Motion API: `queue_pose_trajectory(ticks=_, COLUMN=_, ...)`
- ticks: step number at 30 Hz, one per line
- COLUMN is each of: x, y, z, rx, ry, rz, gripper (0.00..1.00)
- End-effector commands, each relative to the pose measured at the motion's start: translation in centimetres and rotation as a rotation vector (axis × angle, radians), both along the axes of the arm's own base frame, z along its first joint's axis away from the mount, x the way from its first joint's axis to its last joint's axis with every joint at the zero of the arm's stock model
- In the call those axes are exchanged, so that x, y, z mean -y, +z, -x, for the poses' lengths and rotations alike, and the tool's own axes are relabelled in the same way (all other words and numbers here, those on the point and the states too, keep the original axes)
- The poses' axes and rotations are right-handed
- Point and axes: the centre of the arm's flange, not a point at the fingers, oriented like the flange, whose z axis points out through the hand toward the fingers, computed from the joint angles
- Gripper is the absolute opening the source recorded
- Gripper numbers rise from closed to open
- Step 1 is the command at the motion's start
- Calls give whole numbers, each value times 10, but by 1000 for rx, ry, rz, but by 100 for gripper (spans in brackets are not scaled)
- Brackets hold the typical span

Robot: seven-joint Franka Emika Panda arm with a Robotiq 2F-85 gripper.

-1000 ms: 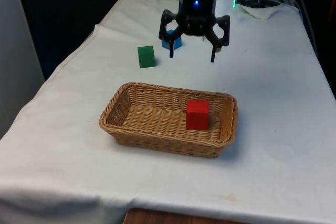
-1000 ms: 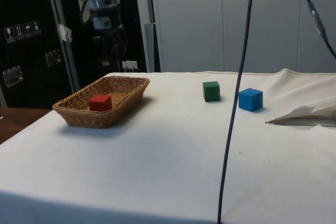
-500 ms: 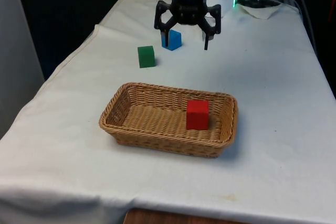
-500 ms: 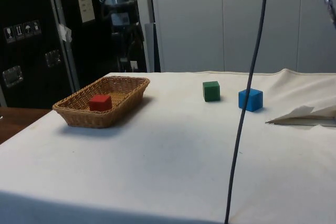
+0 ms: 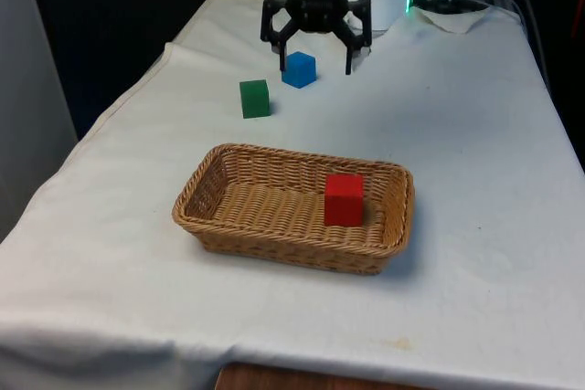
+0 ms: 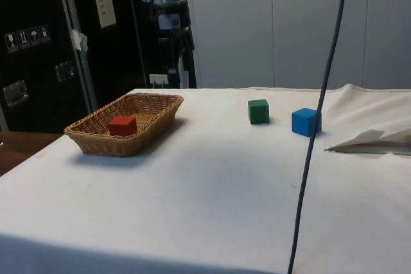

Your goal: Pick up exactly two blocks and place them into the basket.

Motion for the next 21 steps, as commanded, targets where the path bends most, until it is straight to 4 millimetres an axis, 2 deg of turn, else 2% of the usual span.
queue_pose_trajectory(ticks=1, x=4, y=1, z=5, rx=11, ry=4, rz=0, gripper=100)
queue_pose_trajectory(ticks=5, x=8, y=-1, z=9, rx=0, ry=6, rz=-5, gripper=100)
queue_pose_trajectory(ticks=14, x=34, y=-4, z=36, rx=13, ry=26, rz=-12, gripper=100)
queue_pose_trajectory(ticks=21, x=47, y=-9, z=50, rx=13, ry=34, rz=-17, gripper=100)
